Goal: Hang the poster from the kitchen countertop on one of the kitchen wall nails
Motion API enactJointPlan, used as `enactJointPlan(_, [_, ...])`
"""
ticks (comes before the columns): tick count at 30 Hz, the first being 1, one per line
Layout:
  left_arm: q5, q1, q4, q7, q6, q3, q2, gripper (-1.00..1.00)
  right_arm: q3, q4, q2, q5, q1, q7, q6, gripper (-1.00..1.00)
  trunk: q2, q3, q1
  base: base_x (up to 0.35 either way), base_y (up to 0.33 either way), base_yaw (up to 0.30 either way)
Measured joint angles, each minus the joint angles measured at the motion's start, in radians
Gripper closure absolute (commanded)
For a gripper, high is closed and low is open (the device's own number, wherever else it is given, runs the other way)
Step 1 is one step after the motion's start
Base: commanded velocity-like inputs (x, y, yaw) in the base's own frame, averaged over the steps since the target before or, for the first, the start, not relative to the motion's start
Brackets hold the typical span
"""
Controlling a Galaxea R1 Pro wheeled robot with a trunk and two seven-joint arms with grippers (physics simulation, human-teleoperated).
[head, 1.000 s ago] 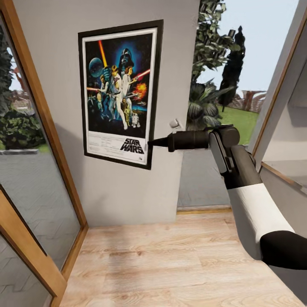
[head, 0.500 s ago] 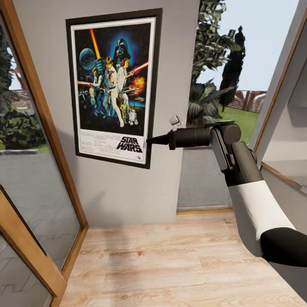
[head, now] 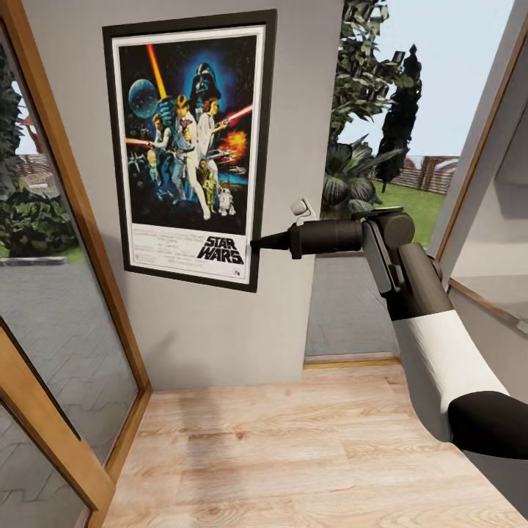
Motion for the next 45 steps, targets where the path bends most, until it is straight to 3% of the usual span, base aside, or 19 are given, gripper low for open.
enactJointPlan(10, [0.001,0.000,0.000,0.000,0.000,0.000,0.000,-1.00,0.001,0.000,0.000,0.000,0.000,0.003,-0.001,1.00,0.000,0.000,0.000,0.000,0.000,0.000])
enactJointPlan(17, [0.000,0.000,0.000,0.000,0.000,0.000,-0.001,-1.00,0.001,0.000,-0.004,-0.001,0.000,0.056,-0.024,1.00,0.000,0.000,0.000,0.017,0.000,0.000])
enactJointPlan(29, [0.000,0.000,0.000,0.000,0.000,0.000,0.000,-1.00,0.001,0.000,-0.007,0.000,0.001,0.059,-0.027,1.00,0.000,0.000,0.000,0.105,0.000,0.000])
enactJointPlan(45, [0.000,0.000,0.000,0.000,0.000,0.000,0.000,-1.00,0.001,-0.001,-0.008,0.000,0.002,0.059,-0.028,1.00,0.000,0.000,-0.001,0.290,0.000,0.000])
